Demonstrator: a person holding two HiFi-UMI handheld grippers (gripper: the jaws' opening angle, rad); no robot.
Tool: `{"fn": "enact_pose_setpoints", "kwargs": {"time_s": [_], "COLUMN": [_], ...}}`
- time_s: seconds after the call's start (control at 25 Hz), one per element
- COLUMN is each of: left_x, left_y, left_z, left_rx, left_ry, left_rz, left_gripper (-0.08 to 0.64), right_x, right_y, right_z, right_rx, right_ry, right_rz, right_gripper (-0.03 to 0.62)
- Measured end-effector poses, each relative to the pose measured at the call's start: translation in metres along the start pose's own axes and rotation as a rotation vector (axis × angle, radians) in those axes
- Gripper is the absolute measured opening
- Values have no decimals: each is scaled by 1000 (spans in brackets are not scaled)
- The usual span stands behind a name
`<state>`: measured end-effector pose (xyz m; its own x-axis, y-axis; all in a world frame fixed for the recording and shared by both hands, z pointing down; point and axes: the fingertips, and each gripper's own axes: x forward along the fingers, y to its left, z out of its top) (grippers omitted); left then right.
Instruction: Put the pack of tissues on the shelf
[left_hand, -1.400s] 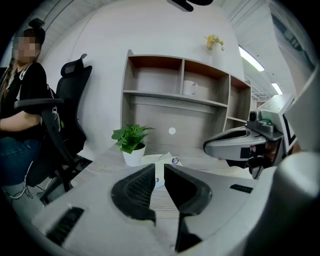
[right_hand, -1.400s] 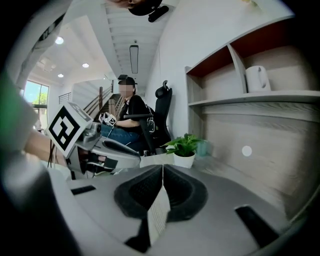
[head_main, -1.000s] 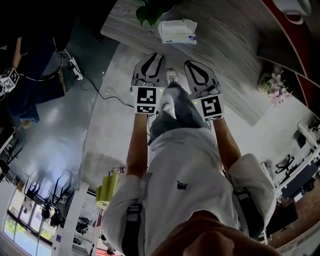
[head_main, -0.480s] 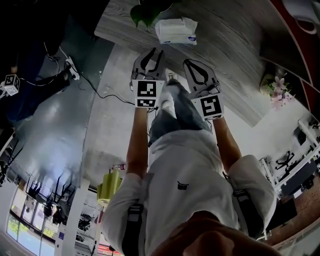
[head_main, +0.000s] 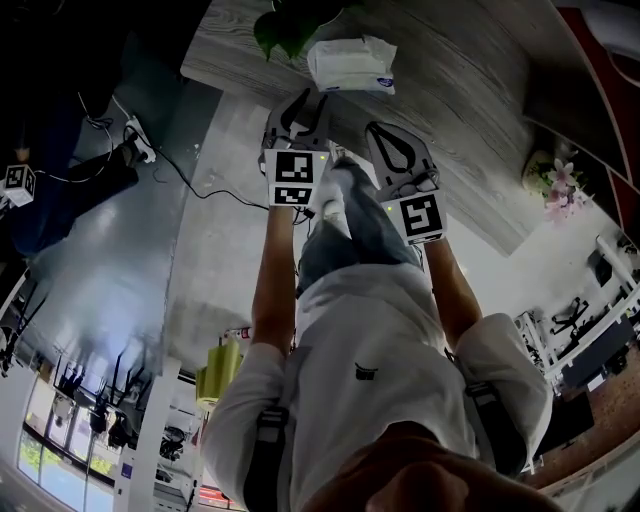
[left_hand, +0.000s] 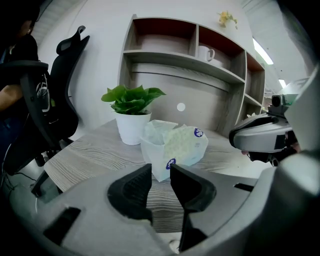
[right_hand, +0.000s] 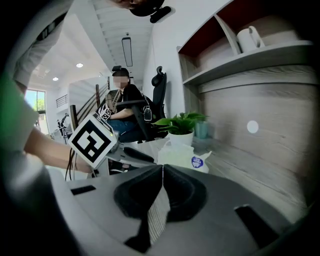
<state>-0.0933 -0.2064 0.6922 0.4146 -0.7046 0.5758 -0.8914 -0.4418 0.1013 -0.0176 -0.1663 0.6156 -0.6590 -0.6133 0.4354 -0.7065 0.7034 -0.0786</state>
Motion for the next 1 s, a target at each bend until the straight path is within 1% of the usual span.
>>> {"fn": "enact_pose_setpoints", "kwargs": {"time_s": [0.24,0.4,0.52,0.56,0.76,1.0], "left_x": [13,20,22,22,17,4], "left_y": [-2,-1,3,3,6,8], "left_z": [-1,-3,-3,-3,3,19], "left_rx": [0,3,9,7,-5,-3], "left_ry": [7,11,13,12,1,-24], "left_rz": [-18,-14,5,7,11,24], "left_gripper": [133,132,65,57,38,34], "right_x": [2,3,3,3,3,0], "right_y": [-5,-8,-9,-10,-12,-14], "right_z": [-4,-6,-6,-6,0,15], "right_rx": [5,6,8,8,-2,-13], "right_ry": [6,6,10,11,0,-23], "right_rz": [-7,-9,-9,-9,-9,-13], "right_gripper": [26,26,26,26,26,26]}}
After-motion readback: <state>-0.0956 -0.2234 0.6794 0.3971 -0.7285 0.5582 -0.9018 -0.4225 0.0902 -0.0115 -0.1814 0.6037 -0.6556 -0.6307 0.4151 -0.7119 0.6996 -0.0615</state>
